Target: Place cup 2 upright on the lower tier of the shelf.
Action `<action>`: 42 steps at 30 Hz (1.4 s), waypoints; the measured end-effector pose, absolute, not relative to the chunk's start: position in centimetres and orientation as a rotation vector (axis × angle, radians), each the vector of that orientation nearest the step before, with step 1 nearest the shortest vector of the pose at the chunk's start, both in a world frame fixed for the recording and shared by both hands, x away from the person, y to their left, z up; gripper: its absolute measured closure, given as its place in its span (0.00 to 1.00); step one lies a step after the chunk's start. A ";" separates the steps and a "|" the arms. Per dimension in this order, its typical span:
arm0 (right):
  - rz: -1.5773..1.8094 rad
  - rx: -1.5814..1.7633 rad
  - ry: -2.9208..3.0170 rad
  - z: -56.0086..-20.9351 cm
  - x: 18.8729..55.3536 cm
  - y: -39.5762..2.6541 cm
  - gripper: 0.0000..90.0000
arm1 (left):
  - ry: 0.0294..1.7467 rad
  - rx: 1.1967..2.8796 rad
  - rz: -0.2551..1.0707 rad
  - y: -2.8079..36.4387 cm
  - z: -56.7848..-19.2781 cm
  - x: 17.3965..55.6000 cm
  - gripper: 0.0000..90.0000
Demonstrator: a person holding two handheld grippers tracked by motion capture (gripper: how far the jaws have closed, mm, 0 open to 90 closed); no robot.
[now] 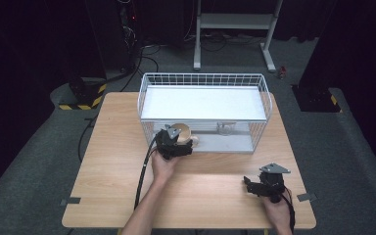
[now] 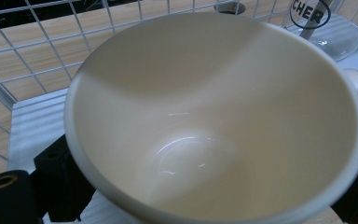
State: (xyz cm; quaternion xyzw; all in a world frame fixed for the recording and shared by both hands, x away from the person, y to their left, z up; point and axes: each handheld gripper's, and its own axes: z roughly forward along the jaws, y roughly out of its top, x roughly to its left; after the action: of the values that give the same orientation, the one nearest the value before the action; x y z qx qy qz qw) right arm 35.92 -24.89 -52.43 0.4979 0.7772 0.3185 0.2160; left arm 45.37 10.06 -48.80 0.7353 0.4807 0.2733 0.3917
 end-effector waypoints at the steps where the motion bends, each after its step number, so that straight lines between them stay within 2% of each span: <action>1: 0.883 1.380 2.154 -52.4 35.9 -24.9 0.18 | 1.219 1.865 0.697 10.1 -48.8 45.4 0.09; 20: 0.883 1.381 2.154 -52.4 35.9 -24.9 0.18 | 1.252 1.861 0.661 10.2 -48.7 45.3 0.09; 30: 0.883 1.383 2.153 -52.4 35.9 -24.9 0.17 | 1.259 1.872 0.636 10.5 -48.6 45.1 0.04; 37: 0.883 1.380 2.154 -52.4 35.9 -24.9 0.17 | 1.243 1.898 0.682 10.4 -48.5 44.4 0.06; 42: 0.883 1.380 2.154 -52.4 35.9 -24.9 0.17 | 1.251 1.875 0.658 10.8 -48.6 44.1 0.08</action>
State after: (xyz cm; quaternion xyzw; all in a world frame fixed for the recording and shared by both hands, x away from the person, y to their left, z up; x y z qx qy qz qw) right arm 35.91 -24.89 -52.43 0.4979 0.7772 0.3185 0.2160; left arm 44.10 10.78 -48.57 0.7365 0.4913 0.2586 0.3863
